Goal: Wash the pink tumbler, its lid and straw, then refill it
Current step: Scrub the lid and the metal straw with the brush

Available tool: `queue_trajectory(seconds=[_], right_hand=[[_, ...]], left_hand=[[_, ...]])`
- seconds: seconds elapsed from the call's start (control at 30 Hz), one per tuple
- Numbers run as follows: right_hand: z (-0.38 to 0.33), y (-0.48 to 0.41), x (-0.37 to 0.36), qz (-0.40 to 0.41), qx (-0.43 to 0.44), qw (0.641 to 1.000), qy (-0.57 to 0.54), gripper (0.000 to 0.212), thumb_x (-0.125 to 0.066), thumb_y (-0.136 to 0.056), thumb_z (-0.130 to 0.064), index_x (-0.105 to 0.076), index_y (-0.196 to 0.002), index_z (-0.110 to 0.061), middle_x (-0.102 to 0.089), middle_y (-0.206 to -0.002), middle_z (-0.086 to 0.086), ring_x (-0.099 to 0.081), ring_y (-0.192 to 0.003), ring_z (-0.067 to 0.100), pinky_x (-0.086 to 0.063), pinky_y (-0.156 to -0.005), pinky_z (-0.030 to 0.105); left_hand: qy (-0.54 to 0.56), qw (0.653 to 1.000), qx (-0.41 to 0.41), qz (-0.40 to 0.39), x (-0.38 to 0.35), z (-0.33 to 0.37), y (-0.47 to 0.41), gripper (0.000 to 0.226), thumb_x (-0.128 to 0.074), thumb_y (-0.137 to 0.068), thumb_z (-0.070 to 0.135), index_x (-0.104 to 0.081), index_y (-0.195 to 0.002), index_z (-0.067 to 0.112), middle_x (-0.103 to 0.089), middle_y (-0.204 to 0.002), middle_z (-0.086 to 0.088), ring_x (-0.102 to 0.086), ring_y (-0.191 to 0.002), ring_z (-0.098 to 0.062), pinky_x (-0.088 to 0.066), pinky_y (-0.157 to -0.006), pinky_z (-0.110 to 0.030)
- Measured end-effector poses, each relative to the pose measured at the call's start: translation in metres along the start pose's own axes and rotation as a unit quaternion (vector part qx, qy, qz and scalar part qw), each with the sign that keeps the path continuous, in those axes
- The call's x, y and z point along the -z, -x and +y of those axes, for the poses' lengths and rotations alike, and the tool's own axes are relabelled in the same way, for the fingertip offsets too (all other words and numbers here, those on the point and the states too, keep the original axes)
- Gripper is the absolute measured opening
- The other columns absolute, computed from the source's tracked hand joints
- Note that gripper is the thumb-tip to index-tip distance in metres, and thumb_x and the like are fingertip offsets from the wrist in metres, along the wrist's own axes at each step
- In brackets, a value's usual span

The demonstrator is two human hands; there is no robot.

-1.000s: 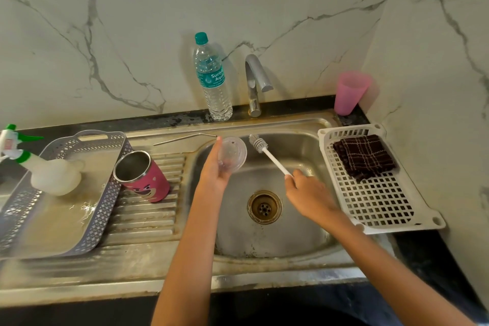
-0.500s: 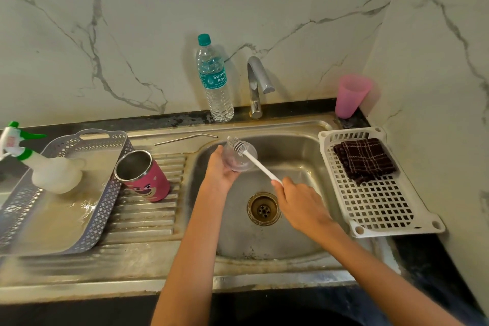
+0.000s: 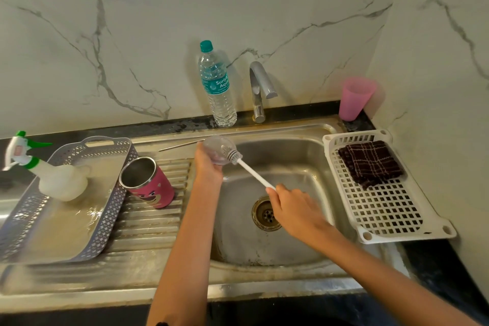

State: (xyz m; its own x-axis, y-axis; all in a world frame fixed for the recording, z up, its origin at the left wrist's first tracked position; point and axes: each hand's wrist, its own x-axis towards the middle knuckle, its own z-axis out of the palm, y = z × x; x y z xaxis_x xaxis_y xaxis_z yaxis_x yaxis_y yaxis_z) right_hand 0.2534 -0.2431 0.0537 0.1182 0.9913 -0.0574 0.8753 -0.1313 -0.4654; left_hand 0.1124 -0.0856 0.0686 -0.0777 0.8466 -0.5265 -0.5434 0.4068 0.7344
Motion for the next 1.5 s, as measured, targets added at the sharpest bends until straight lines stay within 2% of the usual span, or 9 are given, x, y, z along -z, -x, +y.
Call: queue_trajectory(seconds=[0.17,0.33,0.47,0.67,0.9,1.07,1.23,1.37,1.5], right_hand=[[0.0,-0.024,0.014,0.019,-0.024,0.999,-0.012,0.048,-0.018,-0.103,-0.047,-0.053,-0.096,-0.015,-0.06,-0.075,0.004,-0.057,-0.069,0.027,-0.041,-0.062,0.036],[-0.004,-0.001,0.002,0.004,-0.016,1.0,-0.022,0.048,-0.019,-0.103,-0.047,-0.053,-0.095,-0.015,-0.063,-0.074,0.007,-0.061,-0.067,0.03,-0.047,-0.062,0.04],[-0.002,-0.014,0.005,0.013,-0.051,0.997,-0.048,0.048,-0.017,-0.103,-0.049,-0.05,-0.09,-0.016,-0.063,-0.075,0.008,-0.061,-0.073,0.032,-0.046,-0.065,0.038],[0.002,0.001,0.01,-0.013,-0.034,0.999,-0.035,0.047,-0.018,-0.103,-0.048,-0.053,-0.093,-0.017,-0.062,-0.071,0.004,-0.059,-0.064,0.024,-0.047,-0.063,0.038],[0.005,-0.02,0.024,0.028,-0.05,0.997,-0.046,0.047,-0.019,-0.103,-0.048,-0.05,-0.085,-0.018,-0.057,-0.069,0.001,-0.057,-0.065,0.022,-0.041,-0.059,0.036],[0.0,0.007,0.008,-0.006,-0.031,0.998,-0.054,0.045,-0.02,-0.103,-0.047,-0.05,-0.087,-0.018,-0.058,-0.065,0.002,-0.056,-0.057,0.022,-0.041,-0.055,0.035],[-0.003,-0.021,0.025,0.013,-0.069,0.995,-0.076,0.046,-0.021,-0.103,-0.047,-0.049,-0.083,-0.016,-0.055,-0.07,0.001,-0.055,-0.07,0.024,-0.04,-0.064,0.036],[-0.008,-0.008,0.02,-0.005,-0.049,0.998,-0.046,0.049,-0.018,-0.103,-0.047,-0.053,-0.092,-0.016,-0.06,-0.075,0.006,-0.06,-0.072,0.027,-0.047,-0.066,0.039],[-0.009,-0.016,0.02,0.011,-0.066,0.997,-0.041,0.051,-0.016,-0.103,-0.046,-0.055,-0.1,-0.014,-0.062,-0.083,0.008,-0.059,-0.08,0.029,-0.043,-0.069,0.038]], left_hand=[[-0.076,0.995,0.025,-0.051,-0.012,-0.015,0.017,0.035,-0.044,-0.103,0.024,-0.05,-0.131,0.005,-0.061,-0.124,-0.019,-0.06,-0.116,-0.034,-0.047,-0.103,-0.047],[-0.024,1.0,0.005,-0.008,-0.012,0.006,0.005,0.03,-0.039,-0.105,0.022,-0.053,-0.126,0.005,-0.063,-0.105,-0.011,-0.065,-0.092,-0.022,-0.056,-0.075,-0.032],[-0.107,0.993,0.03,-0.027,-0.019,-0.021,0.014,0.036,-0.042,-0.104,0.026,-0.053,-0.128,0.002,-0.064,-0.118,-0.016,-0.063,-0.109,-0.03,-0.048,-0.102,-0.045],[-0.049,0.999,0.012,0.002,-0.023,-0.005,0.004,0.042,-0.044,-0.104,0.033,-0.049,-0.137,0.008,-0.063,-0.115,-0.012,-0.062,-0.109,-0.025,-0.048,-0.103,-0.041],[-0.086,0.995,0.013,-0.054,-0.027,-0.024,0.023,0.036,-0.047,-0.103,0.035,-0.052,-0.127,0.009,-0.063,-0.124,-0.015,-0.062,-0.115,-0.029,-0.046,-0.105,-0.045],[-0.047,0.999,0.013,-0.01,-0.023,-0.01,0.013,0.042,-0.043,-0.103,0.039,-0.053,-0.132,0.009,-0.065,-0.11,-0.007,-0.063,-0.112,-0.024,-0.05,-0.098,-0.035],[-0.129,0.99,0.003,-0.05,-0.025,-0.031,0.022,0.034,-0.048,-0.1,0.041,-0.059,-0.119,0.015,-0.064,-0.118,-0.008,-0.06,-0.115,-0.022,-0.041,-0.109,-0.04],[-0.115,0.993,0.016,-0.015,-0.031,-0.016,0.011,0.041,-0.047,-0.101,0.041,-0.055,-0.127,0.011,-0.063,-0.125,-0.008,-0.056,-0.12,-0.021,-0.035,-0.113,-0.04],[-0.181,0.983,0.018,-0.015,-0.037,-0.027,0.013,0.031,-0.047,-0.1,0.04,-0.06,-0.107,0.013,-0.063,-0.113,-0.006,-0.056,-0.111,-0.02,-0.037,-0.105,-0.036]])
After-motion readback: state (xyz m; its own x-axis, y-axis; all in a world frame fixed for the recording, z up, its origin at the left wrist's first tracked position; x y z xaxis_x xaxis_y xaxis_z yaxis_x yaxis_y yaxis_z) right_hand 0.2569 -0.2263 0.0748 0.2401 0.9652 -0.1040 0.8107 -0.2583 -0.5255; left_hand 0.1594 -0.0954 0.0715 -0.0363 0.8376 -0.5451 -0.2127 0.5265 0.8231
